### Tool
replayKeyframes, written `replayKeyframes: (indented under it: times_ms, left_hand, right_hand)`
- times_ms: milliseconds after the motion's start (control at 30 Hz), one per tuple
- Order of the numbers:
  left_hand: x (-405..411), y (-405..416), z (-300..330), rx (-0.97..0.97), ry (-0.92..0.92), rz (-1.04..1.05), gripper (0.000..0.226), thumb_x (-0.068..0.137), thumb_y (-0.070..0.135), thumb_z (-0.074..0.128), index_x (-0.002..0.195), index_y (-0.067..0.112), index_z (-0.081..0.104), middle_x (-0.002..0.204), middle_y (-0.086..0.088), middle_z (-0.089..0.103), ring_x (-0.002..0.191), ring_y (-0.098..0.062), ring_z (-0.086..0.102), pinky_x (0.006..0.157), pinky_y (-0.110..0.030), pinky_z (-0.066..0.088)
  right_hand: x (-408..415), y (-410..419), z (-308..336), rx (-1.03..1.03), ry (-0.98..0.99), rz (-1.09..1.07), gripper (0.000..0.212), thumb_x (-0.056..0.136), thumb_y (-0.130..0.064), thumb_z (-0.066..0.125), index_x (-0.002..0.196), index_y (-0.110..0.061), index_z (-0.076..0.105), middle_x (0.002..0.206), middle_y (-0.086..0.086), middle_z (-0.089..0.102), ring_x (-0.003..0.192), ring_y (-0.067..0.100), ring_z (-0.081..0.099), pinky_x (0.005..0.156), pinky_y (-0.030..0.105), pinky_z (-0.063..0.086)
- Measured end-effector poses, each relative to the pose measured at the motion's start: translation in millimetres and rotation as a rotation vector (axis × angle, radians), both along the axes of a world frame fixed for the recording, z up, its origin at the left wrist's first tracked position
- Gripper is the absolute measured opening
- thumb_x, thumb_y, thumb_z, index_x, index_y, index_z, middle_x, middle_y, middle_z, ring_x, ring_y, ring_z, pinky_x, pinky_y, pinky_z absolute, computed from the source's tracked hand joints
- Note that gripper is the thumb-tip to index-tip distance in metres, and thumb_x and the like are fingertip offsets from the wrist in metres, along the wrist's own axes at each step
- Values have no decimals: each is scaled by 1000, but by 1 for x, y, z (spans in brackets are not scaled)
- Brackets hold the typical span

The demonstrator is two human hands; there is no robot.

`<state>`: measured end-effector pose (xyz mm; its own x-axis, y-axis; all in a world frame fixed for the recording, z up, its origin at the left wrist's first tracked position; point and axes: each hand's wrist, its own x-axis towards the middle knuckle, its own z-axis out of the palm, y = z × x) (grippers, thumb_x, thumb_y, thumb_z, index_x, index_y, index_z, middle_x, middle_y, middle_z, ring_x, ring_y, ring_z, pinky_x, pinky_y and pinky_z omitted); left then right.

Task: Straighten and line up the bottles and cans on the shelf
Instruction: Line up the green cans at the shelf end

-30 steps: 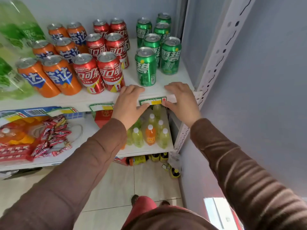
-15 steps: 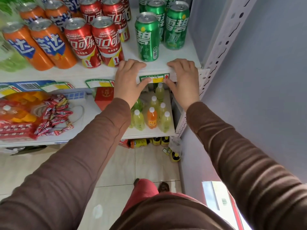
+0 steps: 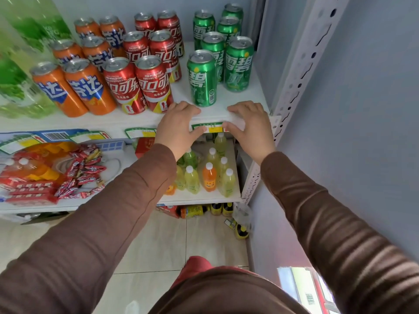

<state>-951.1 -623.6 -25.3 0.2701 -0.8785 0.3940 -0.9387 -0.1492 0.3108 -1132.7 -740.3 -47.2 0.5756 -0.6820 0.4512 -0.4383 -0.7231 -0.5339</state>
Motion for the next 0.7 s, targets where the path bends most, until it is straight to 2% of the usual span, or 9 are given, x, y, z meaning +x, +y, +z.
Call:
replayKeyframes:
  times_ms: [133,233,300,467,533,633,700]
  left_hand:
    - [4,1,37,-77,18,-47,32,88,33,69,112,12,66,110,-8,61,106,-27,55,86,-35,44]
    - [11,-5,73,-150,-10,-75,32,87,33,70,110,11,64,108,-9,59,104,-25,53,82,-31,39]
    - [17,-14,95,-131,-34,-105,37,87,34,71,115,12,61,115,-9,57,109,-24,51,86,-29,37]
    - [38,-45,142,174,-47,-179,66,83,43,75,139,19,48,138,-7,49,125,-22,47,98,-32,38]
    - [46,-59,155,337,-34,-222,75,81,45,76,145,22,44,144,-4,48,128,-22,48,106,-36,39]
    - [57,-79,165,535,2,-269,76,78,46,79,145,28,46,140,2,54,121,-19,54,106,-41,44]
    - [63,-91,169,628,4,-299,69,76,44,81,138,31,53,129,4,62,113,-19,60,103,-45,48]
  right_hand:
    - [2,-10,24,287,-236,-19,51,94,-30,65,140,-15,51,134,4,55,120,17,54,104,34,44]
    - [11,-22,41,384,-305,-67,66,93,-30,67,150,-14,37,150,4,46,135,13,43,113,31,35]
    - [17,-30,50,454,-322,-84,79,92,-31,69,155,-14,26,158,4,36,142,13,36,116,30,30]
    - [33,-56,58,576,-334,-69,92,87,-27,76,158,-17,19,162,3,28,146,17,29,119,34,26]
    - [38,-66,58,583,-330,-55,95,83,-25,79,157,-17,21,160,2,30,144,15,32,117,30,27]
    - [44,-78,63,605,-350,-13,88,81,-14,81,152,-16,27,145,-1,45,128,7,44,101,13,35]
    - [49,-85,63,643,-352,16,83,80,-9,81,147,-15,32,134,-2,54,120,9,53,94,15,42]
